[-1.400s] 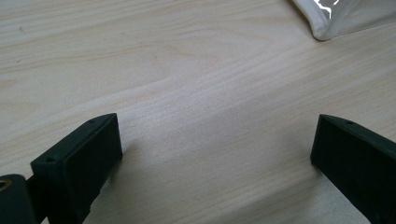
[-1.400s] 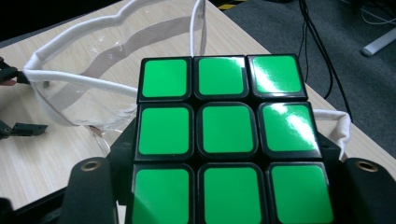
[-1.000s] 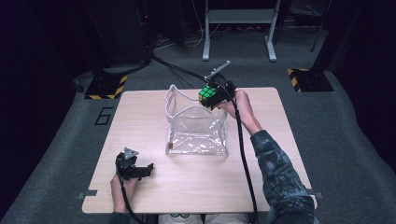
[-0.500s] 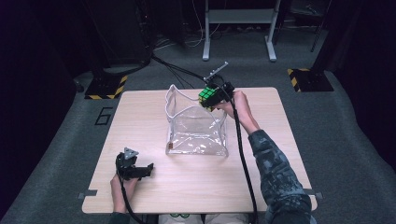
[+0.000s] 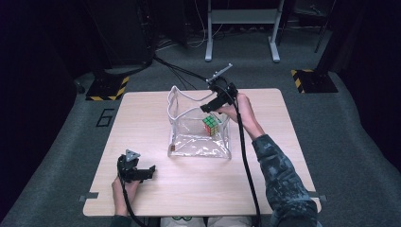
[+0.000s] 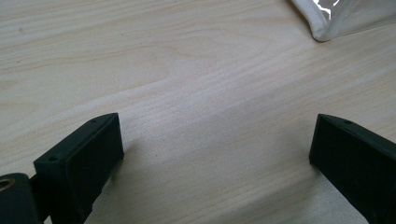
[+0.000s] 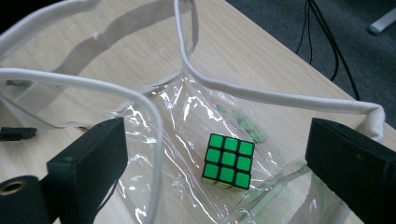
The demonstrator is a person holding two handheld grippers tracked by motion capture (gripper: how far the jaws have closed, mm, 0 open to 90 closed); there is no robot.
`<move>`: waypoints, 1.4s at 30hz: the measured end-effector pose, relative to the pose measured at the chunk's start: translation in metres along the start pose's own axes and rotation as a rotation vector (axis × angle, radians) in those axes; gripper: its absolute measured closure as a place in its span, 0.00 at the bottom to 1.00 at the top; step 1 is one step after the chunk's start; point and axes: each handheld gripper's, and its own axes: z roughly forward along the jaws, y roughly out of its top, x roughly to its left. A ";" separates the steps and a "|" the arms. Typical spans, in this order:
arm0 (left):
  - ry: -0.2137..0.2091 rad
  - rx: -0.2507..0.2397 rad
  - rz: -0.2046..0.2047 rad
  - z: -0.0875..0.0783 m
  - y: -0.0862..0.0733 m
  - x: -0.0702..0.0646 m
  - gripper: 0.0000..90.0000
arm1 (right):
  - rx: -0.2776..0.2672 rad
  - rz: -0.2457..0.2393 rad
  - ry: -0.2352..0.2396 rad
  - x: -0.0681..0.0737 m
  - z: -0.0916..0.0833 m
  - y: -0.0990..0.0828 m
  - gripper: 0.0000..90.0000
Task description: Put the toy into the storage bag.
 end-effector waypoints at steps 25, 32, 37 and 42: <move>0.001 0.001 0.001 0.000 0.000 0.000 0.03 | -0.081 -0.114 0.005 0.049 -0.042 -0.032 0.02; 0.000 0.001 0.001 0.000 0.000 0.000 0.03 | -0.075 -0.139 0.003 0.062 -0.046 -0.044 0.02; 0.000 0.000 0.001 0.000 0.000 0.000 0.03 | -0.076 -0.163 0.001 0.070 -0.046 -0.052 0.02; 0.000 0.000 0.001 0.000 0.000 0.000 0.03 | -0.077 -0.183 0.003 0.078 -0.047 -0.062 0.02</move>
